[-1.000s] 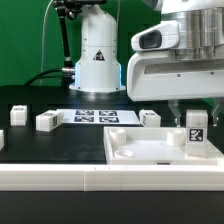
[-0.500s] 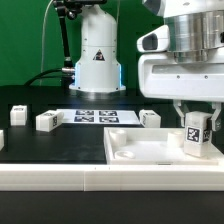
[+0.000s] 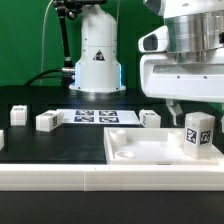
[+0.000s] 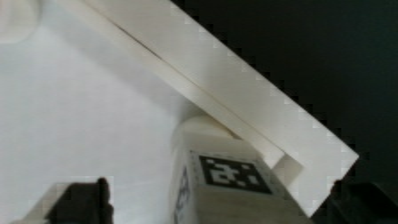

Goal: Assemble one leg

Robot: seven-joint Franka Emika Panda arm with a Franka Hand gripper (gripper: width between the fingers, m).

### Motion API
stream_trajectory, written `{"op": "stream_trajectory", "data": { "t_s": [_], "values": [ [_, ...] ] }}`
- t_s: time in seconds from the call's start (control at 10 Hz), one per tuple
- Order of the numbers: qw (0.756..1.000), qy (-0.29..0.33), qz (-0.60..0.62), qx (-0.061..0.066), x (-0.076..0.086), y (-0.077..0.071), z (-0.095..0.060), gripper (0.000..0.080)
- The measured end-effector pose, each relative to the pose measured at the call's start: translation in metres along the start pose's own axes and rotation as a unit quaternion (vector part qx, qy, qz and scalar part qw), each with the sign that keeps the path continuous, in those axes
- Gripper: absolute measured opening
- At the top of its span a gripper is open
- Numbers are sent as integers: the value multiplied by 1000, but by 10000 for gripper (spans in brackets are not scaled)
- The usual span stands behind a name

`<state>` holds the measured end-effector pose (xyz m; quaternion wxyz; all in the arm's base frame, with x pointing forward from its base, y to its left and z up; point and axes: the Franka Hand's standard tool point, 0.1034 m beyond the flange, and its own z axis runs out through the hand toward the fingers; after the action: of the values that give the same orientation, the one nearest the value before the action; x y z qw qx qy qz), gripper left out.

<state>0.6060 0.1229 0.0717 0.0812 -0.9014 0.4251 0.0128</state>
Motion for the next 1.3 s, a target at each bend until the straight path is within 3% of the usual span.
{"op": "stream_trajectory", "data": {
  "t_s": [0.2, 0.4, 0.7, 0.9, 1.1, 1.3],
  "values": [
    [993, -2, -120, -9, 1, -1, -2, 640],
    [958, 0, -285, -24, 4, -3, -3, 648],
    [908, 3, -416, -45, 6, -3, -5, 649],
    [889, 4, -455, -50, 0, -6, -4, 649],
    [858, 5, -511, -47, 7, -4, -5, 649],
    [853, 4, -520, -47, 8, -3, -5, 622]
  ]
}}
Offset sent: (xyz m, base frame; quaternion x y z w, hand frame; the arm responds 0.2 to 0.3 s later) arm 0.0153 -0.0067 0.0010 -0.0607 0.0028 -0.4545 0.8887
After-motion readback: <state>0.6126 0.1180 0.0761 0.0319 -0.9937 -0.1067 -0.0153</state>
